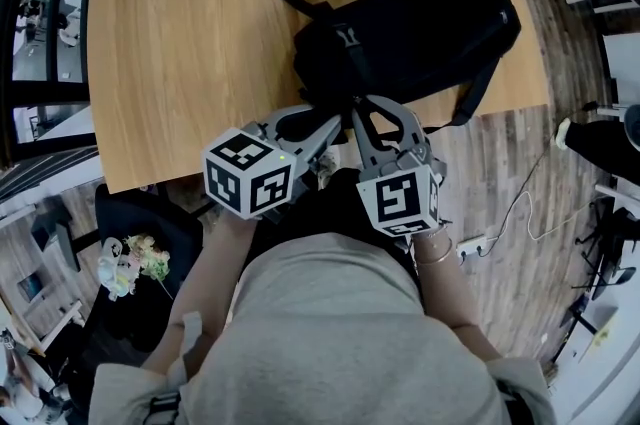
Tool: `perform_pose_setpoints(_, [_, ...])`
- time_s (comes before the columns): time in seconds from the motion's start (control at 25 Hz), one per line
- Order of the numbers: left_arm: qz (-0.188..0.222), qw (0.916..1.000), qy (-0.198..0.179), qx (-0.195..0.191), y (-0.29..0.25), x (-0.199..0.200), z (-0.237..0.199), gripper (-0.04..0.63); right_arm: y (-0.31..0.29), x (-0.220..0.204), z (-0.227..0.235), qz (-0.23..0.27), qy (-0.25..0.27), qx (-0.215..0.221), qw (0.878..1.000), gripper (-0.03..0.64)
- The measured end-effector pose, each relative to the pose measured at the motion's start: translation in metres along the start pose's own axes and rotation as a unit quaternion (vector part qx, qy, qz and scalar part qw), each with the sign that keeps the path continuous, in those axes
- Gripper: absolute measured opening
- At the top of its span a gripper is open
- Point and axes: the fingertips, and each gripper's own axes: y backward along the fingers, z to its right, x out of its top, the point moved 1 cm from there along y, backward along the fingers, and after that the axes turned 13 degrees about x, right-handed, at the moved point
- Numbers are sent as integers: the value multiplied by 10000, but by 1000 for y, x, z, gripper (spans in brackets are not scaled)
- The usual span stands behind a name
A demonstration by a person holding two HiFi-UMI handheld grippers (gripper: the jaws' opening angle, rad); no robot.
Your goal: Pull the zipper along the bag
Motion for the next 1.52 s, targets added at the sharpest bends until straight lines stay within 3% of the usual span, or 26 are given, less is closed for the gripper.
perform_pose_setpoints(0.56, [-60, 9997, -110, -228, 2, 3, 2, 66, 8, 5, 0, -258, 388, -484, 9977, 60])
perform_pose_setpoints(1.12, [0, 9992, -171, -360, 6, 8, 2, 67, 12, 16, -3, -152, 607, -745, 9953, 37])
perform_pose_setpoints(1.4, [64, 9991, -161, -398, 9, 11, 1, 67, 13, 22, -3, -167, 1136, -960, 9887, 43])
perform_pose_setpoints(1.52, [78, 9990, -168, -409, 9, 12, 0, 67, 12, 24, -4, -130, 1138, -927, 9891, 34])
